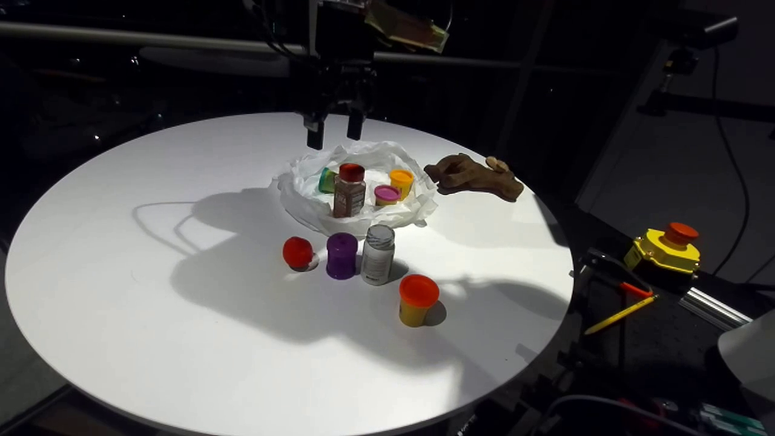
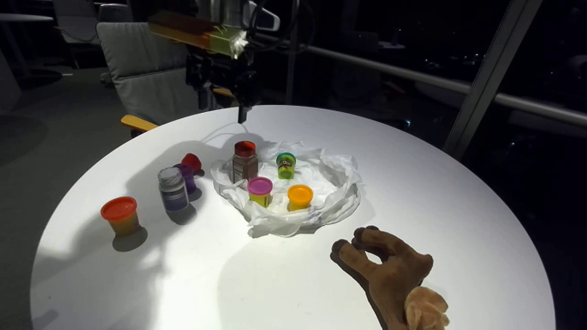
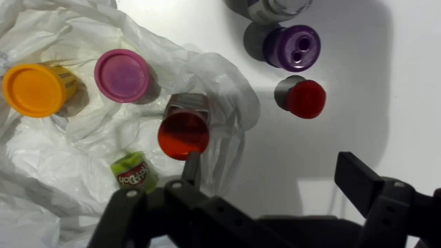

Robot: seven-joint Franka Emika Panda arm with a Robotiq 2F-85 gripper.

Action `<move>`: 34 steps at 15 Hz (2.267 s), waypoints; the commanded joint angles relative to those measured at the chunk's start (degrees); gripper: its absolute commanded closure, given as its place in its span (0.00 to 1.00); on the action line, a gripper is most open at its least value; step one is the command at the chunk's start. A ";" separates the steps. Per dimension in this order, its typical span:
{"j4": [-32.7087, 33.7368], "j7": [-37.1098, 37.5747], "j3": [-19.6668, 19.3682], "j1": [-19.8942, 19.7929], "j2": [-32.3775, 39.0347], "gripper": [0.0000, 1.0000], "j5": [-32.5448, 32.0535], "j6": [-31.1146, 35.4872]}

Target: Put all the contents that are on the table in the white plastic bag

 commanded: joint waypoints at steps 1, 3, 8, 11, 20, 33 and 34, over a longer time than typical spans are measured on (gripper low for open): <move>-10.55 2.85 1.21 2.12 -10.24 0.00 1.57 1.51; -16.34 4.35 1.45 3.17 -12.84 0.00 0.79 3.96; -29.98 -0.07 2.06 3.72 -15.08 0.00 0.96 15.22; -34.64 -4.08 2.79 3.37 -13.54 0.00 1.59 24.36; -33.33 -8.94 4.04 0.91 -7.59 0.00 1.70 32.66; -27.97 -10.18 5.62 -3.36 -2.53 0.40 -0.29 31.76; -28.52 -9.54 4.85 -2.76 -3.27 0.47 -0.99 31.14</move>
